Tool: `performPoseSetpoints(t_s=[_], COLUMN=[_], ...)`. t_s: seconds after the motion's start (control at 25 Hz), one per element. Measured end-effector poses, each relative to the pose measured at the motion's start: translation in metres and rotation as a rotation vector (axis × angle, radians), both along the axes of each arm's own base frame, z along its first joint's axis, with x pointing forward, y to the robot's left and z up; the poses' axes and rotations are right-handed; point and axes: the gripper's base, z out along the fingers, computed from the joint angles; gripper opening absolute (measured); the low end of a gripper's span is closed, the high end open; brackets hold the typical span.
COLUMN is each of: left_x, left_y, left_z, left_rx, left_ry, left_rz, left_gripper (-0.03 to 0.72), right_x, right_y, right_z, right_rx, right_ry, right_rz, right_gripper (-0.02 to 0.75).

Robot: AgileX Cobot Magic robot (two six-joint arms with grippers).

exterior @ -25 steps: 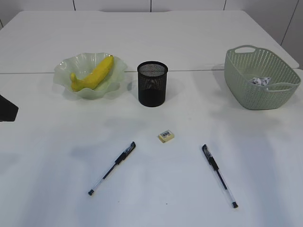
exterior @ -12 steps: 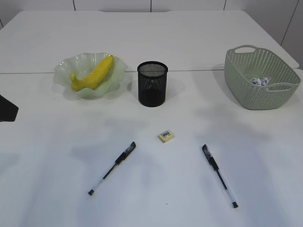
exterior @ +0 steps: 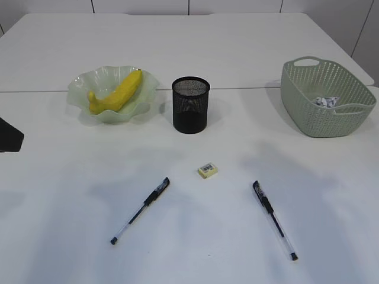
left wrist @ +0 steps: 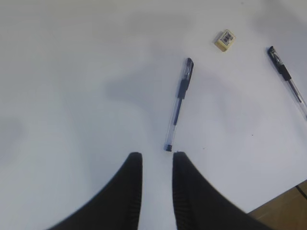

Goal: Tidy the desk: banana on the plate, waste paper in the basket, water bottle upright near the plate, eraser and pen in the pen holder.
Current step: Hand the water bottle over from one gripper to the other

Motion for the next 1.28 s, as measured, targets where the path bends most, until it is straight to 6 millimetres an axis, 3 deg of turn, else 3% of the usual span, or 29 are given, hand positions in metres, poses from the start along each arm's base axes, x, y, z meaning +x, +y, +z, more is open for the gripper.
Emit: performPoseSetpoints(t_s=[0.64,0.96,1.28], left_x=[-0.001,-0.001,0.004], left_y=[-0.007,-0.019,-0.020], left_z=[0.004,0.013,0.012], left_rx=[-0.047,-0.155,-0.145], left_ry=[-0.045,-0.131,-0.165], left_rz=[-0.089,-0.207,-0.224], left_gripper=[0.153,0.153,0.153], right_x=[0.060,0.065,0.064], right_y=[0.037,0.044,0.045], right_z=[-0.005,-0.004,-0.003], right_rx=[0.171,0.225,0.230], right_ry=[-0.240,-0.301,-0.305], right_rz=[0.428,0.515,0.531], right_gripper=[0.397,0.396,0.396])
